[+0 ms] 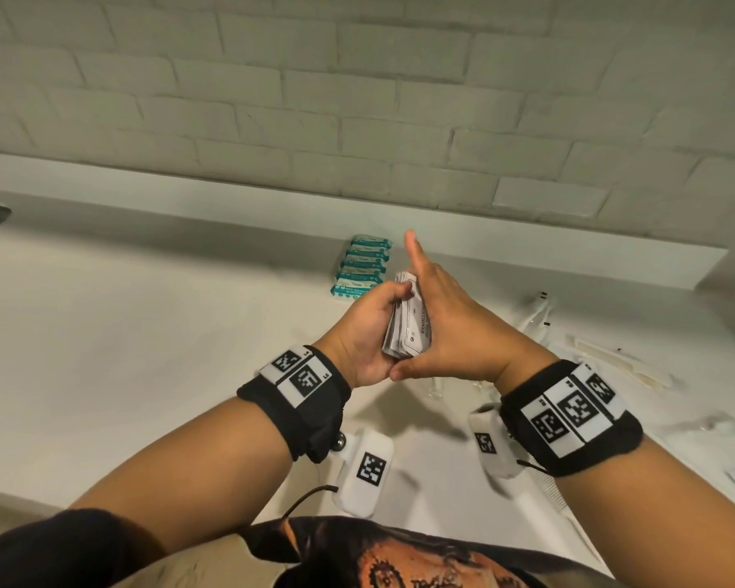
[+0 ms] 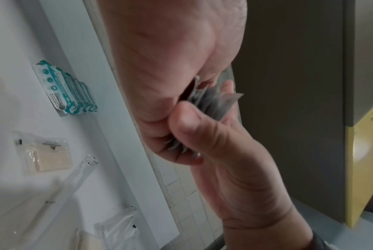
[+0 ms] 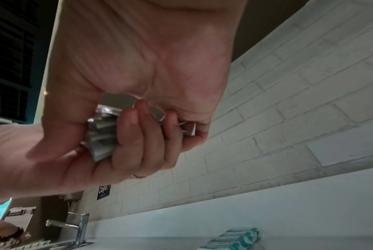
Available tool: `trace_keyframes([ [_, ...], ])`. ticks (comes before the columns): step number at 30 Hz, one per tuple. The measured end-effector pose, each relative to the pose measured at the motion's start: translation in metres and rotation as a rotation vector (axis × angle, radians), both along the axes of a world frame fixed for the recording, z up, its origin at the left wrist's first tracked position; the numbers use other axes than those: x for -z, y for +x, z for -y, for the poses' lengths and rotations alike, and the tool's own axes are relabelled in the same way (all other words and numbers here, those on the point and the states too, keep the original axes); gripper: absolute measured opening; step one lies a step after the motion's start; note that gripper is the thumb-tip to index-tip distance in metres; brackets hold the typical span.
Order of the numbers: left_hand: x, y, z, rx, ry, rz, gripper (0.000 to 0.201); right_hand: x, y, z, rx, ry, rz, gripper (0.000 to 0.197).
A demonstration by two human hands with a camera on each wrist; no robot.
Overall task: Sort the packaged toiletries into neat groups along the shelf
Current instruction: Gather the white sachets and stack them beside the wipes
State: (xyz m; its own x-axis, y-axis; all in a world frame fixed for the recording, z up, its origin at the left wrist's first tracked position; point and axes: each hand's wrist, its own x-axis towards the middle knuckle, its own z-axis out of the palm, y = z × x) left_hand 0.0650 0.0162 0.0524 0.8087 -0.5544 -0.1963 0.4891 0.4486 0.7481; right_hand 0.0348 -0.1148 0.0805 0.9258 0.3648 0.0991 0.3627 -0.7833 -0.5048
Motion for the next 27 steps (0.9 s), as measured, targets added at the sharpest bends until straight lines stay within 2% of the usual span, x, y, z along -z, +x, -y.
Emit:
trace_keyframes([
  [5, 0.005, -0.001, 0.002, 0.057, 0.024, 0.01, 0.031, 0.003, -0.003, 0.003, -0.017, -0.135, 0.03, 0.146],
  [9, 0.007, 0.0, 0.005, 0.101, 0.014, -0.039, 0.028, 0.006, -0.003, 0.009, -0.014, -0.15, 0.059, 0.137],
  [15, 0.018, 0.013, 0.013, 0.129, -0.008, -0.136, 0.024, 0.014, 0.005, 0.016, -0.008, -0.243, -0.003, 0.143],
  [16, 0.021, 0.016, 0.015, 0.118, -0.041, -0.165, 0.026, 0.015, 0.008, 0.018, 0.013, -0.212, -0.052, 0.146],
  [18, 0.027, 0.026, 0.021, 0.046, -0.128, -0.228, 0.031, 0.013, 0.017, 0.026, 0.119, 0.037, -0.235, 0.146],
  [20, 0.034, 0.041, 0.027, -0.075, -0.183, -0.255, 0.042, 0.012, 0.027, 0.036, 0.25, 0.378, -0.426, 0.134],
  [22, 0.037, 0.057, 0.038, -0.119, -0.184, -0.251, 0.056, 0.013, 0.041, 0.043, 0.354, 0.565, -0.57, 0.123],
  [24, 0.036, 0.07, 0.051, -0.092, -0.177, -0.234, 0.046, 0.016, 0.056, 0.045, 0.402, 0.577, -0.653, 0.111],
  [27, 0.035, 0.098, 0.071, -0.056, -0.158, -0.194, 0.036, 0.02, 0.097, 0.051, 0.438, 0.451, -0.653, 0.084],
])
